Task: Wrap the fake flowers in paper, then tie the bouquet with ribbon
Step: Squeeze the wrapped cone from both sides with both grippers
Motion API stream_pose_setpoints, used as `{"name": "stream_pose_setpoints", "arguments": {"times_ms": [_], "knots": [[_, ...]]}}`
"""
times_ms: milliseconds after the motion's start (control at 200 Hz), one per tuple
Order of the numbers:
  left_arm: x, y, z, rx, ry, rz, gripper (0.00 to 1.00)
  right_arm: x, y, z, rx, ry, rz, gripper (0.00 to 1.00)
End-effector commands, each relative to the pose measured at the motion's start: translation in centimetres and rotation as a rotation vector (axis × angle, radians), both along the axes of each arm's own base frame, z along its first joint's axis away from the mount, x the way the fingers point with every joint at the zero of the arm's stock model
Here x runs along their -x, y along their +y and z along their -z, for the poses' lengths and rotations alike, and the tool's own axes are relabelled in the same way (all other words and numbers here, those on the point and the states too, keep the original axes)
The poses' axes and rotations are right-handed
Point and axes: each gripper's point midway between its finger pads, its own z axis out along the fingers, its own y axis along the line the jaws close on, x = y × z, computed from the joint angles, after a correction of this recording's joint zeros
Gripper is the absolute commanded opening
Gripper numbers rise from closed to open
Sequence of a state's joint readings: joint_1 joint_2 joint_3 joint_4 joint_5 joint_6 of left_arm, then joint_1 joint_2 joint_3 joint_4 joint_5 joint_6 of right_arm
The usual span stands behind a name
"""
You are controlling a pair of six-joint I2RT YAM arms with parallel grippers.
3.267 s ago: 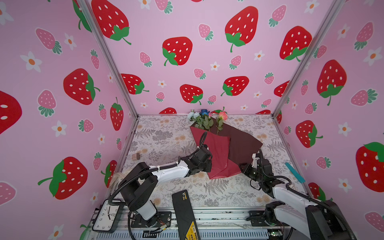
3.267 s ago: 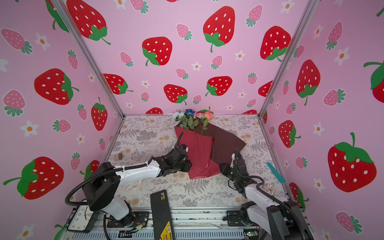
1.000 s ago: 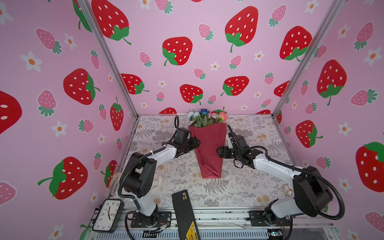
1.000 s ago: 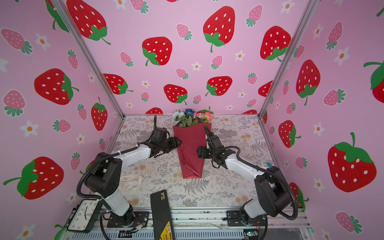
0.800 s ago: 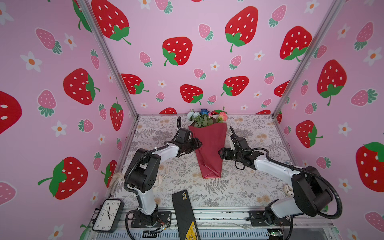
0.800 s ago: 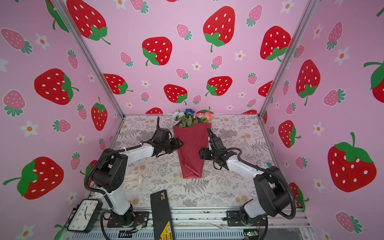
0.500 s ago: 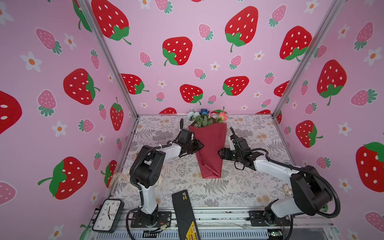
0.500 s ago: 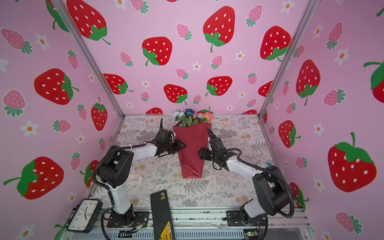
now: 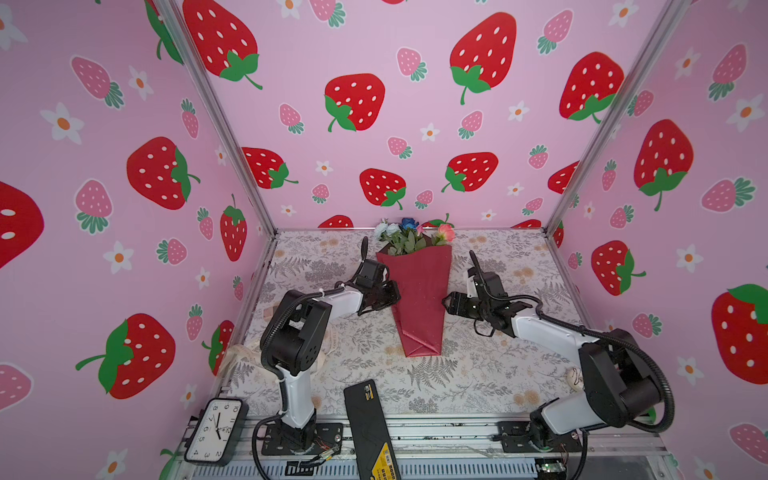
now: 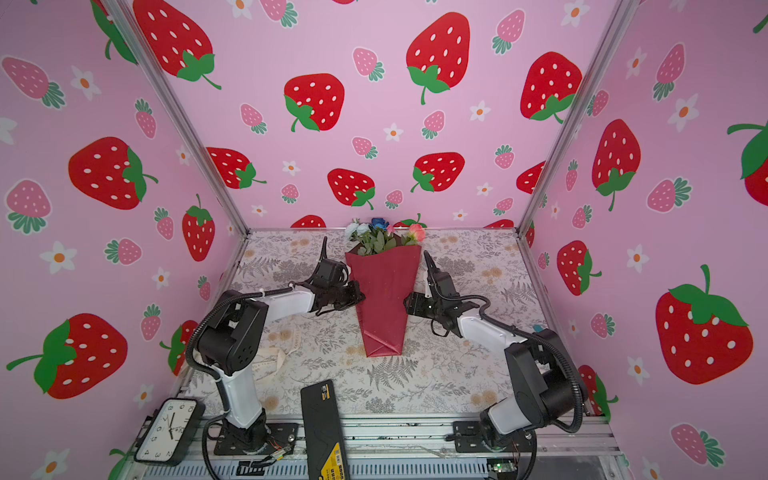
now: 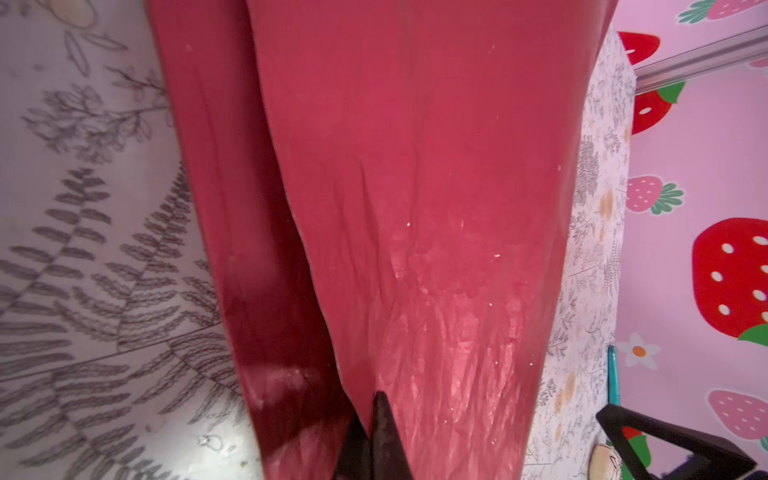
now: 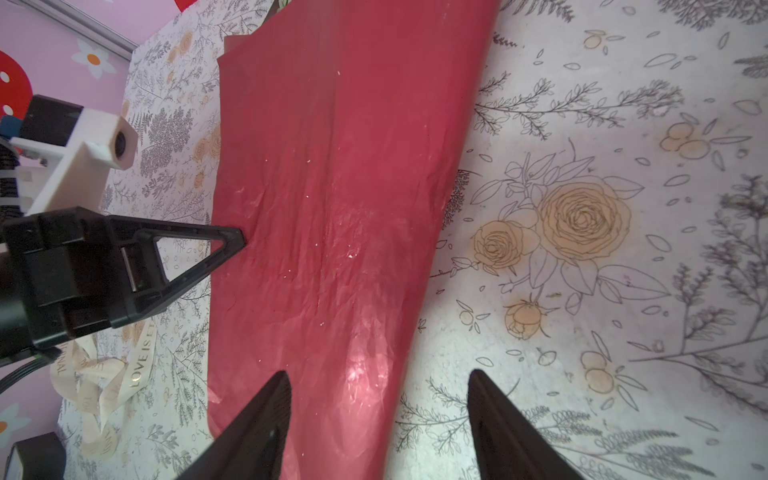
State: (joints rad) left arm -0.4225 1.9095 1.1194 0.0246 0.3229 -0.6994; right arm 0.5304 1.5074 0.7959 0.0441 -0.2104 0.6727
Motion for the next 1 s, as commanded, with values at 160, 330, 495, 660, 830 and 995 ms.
{"name": "stream_pose_setpoints", "arguments": {"times_ms": [160, 330, 495, 660, 830, 995], "knots": [[0.5, 2.0, 1.4, -0.122, -0.013, 0.006, 0.0, -2.1, 1.5, -0.6, -0.059, -0.013, -0.079, 0.54], [0.6, 2.0, 2.3, -0.119, 0.013, -0.008, 0.0, -3.9, 3.6, -1.1, -0.144, -0.021, -0.146, 0.34], [0.5, 2.4, 2.8, -0.124, 0.028, -0.031, 0.0, -5.1, 5.8, 0.0, -0.248, 0.02, -0.204, 0.26], [0.5, 2.6, 3.5, -0.138, 0.05, -0.037, 0.0, -5.6, 7.2, 2.5, -0.325, 0.093, -0.243, 0.24], [0.7, 2.9, 4.2, -0.148, 0.073, -0.04, 0.0, -7.1, 6.7, 4.8, -0.373, 0.143, -0.225, 0.22], [1.1, 3.1, 4.8, -0.151, 0.088, -0.039, 0.0, -8.5, 6.2, 5.5, -0.422, 0.151, -0.224, 0.22]]}}
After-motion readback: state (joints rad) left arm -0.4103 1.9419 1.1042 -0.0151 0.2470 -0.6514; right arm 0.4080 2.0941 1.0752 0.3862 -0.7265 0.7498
